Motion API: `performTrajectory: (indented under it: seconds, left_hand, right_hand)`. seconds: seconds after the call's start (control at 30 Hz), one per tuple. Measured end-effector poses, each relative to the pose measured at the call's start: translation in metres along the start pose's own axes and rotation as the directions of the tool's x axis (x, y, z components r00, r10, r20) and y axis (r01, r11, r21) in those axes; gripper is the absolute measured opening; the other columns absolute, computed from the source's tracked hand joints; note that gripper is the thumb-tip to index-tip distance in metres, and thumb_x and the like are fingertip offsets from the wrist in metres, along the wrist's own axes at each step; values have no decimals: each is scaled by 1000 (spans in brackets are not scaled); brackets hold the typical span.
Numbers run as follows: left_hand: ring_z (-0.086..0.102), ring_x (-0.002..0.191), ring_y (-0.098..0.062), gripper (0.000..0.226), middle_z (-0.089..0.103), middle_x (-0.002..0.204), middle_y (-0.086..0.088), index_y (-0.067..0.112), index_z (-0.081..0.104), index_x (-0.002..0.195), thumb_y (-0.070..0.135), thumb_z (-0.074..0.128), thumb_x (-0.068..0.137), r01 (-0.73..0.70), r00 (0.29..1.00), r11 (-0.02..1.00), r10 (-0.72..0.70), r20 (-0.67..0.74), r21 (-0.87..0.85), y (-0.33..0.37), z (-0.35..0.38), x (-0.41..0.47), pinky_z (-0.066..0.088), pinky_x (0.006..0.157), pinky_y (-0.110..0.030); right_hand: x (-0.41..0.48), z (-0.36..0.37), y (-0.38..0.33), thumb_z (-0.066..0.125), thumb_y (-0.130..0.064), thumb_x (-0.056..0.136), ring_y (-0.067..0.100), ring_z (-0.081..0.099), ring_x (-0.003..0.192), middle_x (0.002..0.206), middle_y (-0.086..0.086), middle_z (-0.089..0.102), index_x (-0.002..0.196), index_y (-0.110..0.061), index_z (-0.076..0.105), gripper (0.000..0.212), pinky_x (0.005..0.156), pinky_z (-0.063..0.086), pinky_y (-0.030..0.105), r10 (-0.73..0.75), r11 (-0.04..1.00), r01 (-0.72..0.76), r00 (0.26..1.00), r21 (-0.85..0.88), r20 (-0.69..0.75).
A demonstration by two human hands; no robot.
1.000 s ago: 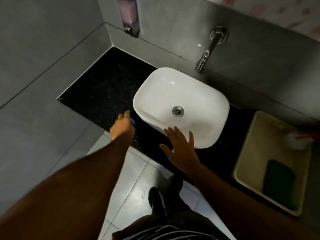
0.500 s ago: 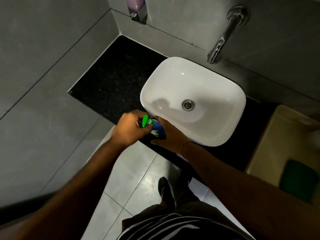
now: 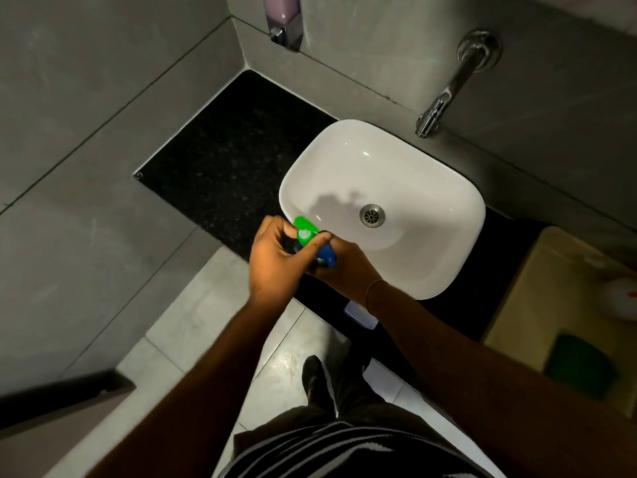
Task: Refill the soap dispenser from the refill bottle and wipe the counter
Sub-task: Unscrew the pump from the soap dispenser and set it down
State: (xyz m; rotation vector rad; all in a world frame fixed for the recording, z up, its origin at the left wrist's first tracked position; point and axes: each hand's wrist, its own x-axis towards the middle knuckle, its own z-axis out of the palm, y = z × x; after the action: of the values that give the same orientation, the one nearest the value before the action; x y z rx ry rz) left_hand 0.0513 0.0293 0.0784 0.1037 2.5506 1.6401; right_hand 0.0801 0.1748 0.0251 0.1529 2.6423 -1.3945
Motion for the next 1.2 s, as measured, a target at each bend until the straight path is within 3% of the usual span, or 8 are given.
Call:
performTrajectory:
  seconds: [0.1,0.23,0.3,0.47,0.67,0.9,1.1,1.2]
  left_hand:
    - [64,122,-20,53,61,131,-1,25,59,130,33,88,86,62,986,995,-49,160,-74,5,6,-3,59,100,-48]
    - [36,154,-6,54,43,161,22,20,49,158,15,63,106,0,947,1000,-4,320,13,4,7,-5,8,135,-50]
    - [44,151,-7,43,57,155,9,18,65,144,13,69,101,-5,969,1000,-1,249,22,5,9,-8,2,135,-46]
    - [74,106,-17,33,76,110,0,19,69,105,14,91,82,83,991,973,-59,117,-216,7,15,-10,61,92,-39]
    - [37,156,-18,85,40,168,8,27,32,165,4,73,95,-35,872,999,43,487,-26,7,15,0,32,130,-44]
    - [72,110,-12,30,78,107,17,29,79,109,15,88,85,-26,952,998,42,303,-57,11,12,2,56,105,-52]
    - [73,100,-35,38,73,105,-16,2,70,100,20,95,77,-54,990,987,73,121,-151,20,-1,12,60,93,-56]
    - [69,99,-26,26,69,110,-25,0,75,103,16,88,86,-25,999,972,30,17,-233,13,-13,25,59,96,-53]
  right_hand:
    - [-1,-2,-4,75,-26,86,31,71,105,115,10,76,126,-13,65,43,98,57,43,9,998,-7,1000,68,-19]
    - [-3,-4,3,79,-23,90,33,71,107,116,14,75,128,-5,63,45,99,56,43,27,996,-20,997,92,-69]
    - [-6,-4,7,81,-20,88,33,71,107,115,15,75,126,-4,64,45,99,56,41,54,994,-45,995,101,-87]
    - [-14,4,0,73,-28,87,35,71,106,114,13,76,125,-14,66,42,93,54,35,92,995,-91,995,27,-28]
    - [-21,-6,6,70,-28,82,2,68,95,102,-17,69,126,-19,64,46,90,56,32,197,966,-177,976,187,-96]
    - [-22,-18,12,80,-20,88,25,71,107,117,7,75,130,-12,63,45,103,56,41,151,972,-140,987,187,-46]
    - [-23,-14,14,83,-22,86,32,68,101,109,16,71,117,-4,65,40,96,56,48,79,993,-68,990,92,-119]
    - [-29,-19,25,84,-28,85,28,66,100,108,13,67,116,-10,66,41,95,57,44,114,991,-101,979,83,-168]
